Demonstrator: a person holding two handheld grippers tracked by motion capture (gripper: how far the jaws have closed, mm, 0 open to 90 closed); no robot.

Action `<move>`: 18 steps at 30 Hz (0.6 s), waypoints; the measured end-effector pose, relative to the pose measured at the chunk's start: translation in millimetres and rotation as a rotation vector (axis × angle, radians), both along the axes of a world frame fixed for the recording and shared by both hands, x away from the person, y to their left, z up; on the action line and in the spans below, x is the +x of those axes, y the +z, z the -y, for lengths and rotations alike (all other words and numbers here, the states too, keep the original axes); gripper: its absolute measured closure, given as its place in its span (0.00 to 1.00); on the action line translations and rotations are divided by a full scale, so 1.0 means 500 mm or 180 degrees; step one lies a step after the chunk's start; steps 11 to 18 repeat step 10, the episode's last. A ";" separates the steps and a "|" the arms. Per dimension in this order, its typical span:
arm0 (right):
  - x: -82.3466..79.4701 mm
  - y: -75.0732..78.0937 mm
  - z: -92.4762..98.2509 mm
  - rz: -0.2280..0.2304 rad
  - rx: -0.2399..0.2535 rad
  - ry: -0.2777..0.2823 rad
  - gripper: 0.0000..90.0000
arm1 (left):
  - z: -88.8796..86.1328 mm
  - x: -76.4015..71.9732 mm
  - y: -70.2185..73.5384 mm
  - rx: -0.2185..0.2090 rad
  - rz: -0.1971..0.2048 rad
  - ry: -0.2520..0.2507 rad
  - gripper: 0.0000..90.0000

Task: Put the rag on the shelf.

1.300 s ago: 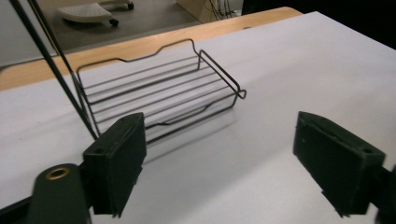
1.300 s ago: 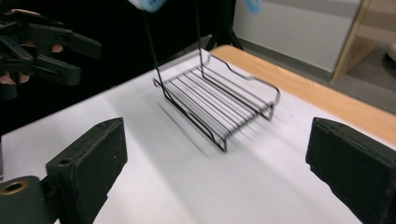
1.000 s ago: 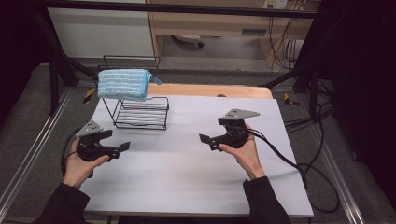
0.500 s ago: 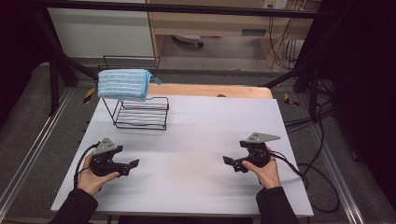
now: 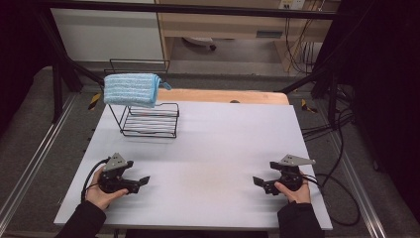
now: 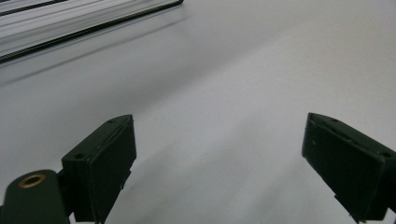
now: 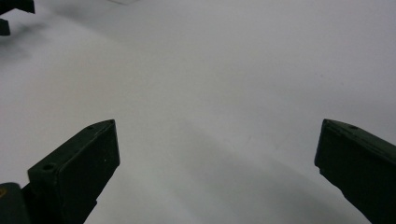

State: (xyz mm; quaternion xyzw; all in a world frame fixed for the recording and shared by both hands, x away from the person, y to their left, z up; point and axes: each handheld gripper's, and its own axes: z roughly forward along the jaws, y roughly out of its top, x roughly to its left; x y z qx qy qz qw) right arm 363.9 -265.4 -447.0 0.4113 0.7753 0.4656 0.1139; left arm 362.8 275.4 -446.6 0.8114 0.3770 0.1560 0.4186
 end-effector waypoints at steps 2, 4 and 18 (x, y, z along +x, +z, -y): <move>-0.005 -0.003 0.006 0.0007 -0.0005 -0.0005 0.01 | -0.001 -0.001 0.000 0.0012 0.0016 -0.0006 0.11; -0.009 -0.003 0.011 -0.0013 0.0002 -0.0006 0.01 | -0.002 -0.002 -0.001 0.0016 0.0019 -0.0003 0.11; -0.011 -0.003 0.015 0.0003 0.0024 -0.0016 0.01 | -0.003 -0.001 -0.004 0.0024 0.0017 -0.0006 0.11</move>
